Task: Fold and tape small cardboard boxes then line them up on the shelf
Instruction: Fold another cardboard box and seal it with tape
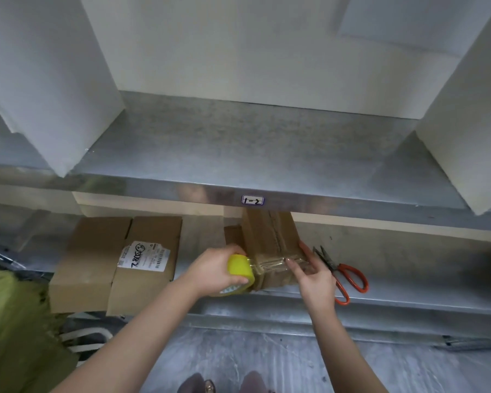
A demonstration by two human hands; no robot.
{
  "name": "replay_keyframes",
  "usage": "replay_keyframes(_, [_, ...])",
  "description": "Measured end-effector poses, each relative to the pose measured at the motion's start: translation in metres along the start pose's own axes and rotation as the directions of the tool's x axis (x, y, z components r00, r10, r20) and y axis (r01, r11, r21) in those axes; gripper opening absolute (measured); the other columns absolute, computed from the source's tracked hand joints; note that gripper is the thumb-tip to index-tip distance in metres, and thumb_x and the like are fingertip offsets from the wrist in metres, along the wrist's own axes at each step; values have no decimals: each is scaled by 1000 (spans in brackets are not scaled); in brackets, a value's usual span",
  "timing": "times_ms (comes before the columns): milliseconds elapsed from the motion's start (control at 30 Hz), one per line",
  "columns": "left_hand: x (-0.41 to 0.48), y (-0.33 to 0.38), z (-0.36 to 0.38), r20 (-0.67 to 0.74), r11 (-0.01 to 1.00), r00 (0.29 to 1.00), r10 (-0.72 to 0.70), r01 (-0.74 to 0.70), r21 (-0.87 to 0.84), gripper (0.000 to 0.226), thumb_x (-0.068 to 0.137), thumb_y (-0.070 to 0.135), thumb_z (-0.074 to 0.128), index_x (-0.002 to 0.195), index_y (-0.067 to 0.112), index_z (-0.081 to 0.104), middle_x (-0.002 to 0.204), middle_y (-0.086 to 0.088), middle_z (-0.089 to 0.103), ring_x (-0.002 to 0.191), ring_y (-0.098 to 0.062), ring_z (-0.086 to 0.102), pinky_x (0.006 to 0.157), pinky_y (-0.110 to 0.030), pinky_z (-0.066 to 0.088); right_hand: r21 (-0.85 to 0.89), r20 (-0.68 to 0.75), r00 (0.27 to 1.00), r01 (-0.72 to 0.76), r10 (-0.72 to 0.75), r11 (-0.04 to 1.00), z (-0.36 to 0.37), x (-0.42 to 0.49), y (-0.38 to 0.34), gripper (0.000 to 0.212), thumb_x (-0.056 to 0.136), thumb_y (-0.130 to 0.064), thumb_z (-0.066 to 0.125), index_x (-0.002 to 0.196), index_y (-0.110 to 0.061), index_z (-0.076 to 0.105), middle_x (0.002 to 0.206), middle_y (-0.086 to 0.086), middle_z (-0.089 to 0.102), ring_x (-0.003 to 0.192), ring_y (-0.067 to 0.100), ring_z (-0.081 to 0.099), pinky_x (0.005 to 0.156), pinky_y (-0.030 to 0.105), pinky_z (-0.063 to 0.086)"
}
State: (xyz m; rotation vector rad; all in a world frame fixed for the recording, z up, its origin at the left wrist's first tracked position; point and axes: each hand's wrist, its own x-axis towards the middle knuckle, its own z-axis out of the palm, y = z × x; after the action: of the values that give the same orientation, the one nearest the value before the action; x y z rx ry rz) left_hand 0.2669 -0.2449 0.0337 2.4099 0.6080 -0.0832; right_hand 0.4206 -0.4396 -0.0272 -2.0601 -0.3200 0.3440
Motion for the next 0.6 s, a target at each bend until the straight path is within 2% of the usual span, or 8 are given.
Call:
replay_keyframes(133, [8,6,-7,75,983,997,-25,11,182,51,75,44,74,118,25,54,116,-2,65,108,-25,59,84,-30,47,17,-2,1000,-14,14,1000,3,-1,-2,50,73,-55,75,118,-62,54,80,4,72,77,16,67,72,33,55])
replay_keyframes(233, [7,7,-6,42,936,999,-6,-9,352,43,78,37,67,114,19,52,108,-7,65,101,-30,61,78,-35,50,11,-14,1000,-12,12,1000,5,-3,-5,52,74,-53,76,123,-54,58,82,-8,72,79,10,67,67,27,53])
replay_keyframes(367, [5,8,5,-13,856,1000,-3,9,517,57,82,35,67,130,16,42,115,-9,61,105,-30,59,79,-37,49,10,-15,1000,-5,5,1000,7,-6,-9,51,75,-50,77,123,-54,59,94,-14,71,91,7,64,70,28,53])
replay_keyframes(467, [7,4,11,-15,787,1000,-19,24,616,57,84,30,67,133,15,42,118,-9,61,109,-28,57,81,-35,47,7,-18,1000,-2,2,1000,7,-8,-14,50,77,-46,77,124,-49,60,92,-10,72,87,8,66,70,26,54])
replay_keyframes(533, [9,-4,12,37,822,997,-63,31,569,58,83,33,68,133,16,43,121,-9,60,112,-28,55,86,-34,46,-9,-22,999,26,-27,1000,9,-10,-19,50,79,-43,77,126,-44,61,83,-13,71,77,6,65,61,11,48])
replay_keyframes(600, [8,-11,10,76,922,995,-72,37,384,62,80,40,72,132,21,45,124,-6,58,113,-26,55,88,-34,47,-18,-36,998,43,-44,999,10,-11,-23,51,80,-42,76,128,-42,60,94,-13,72,78,5,65,60,5,43])
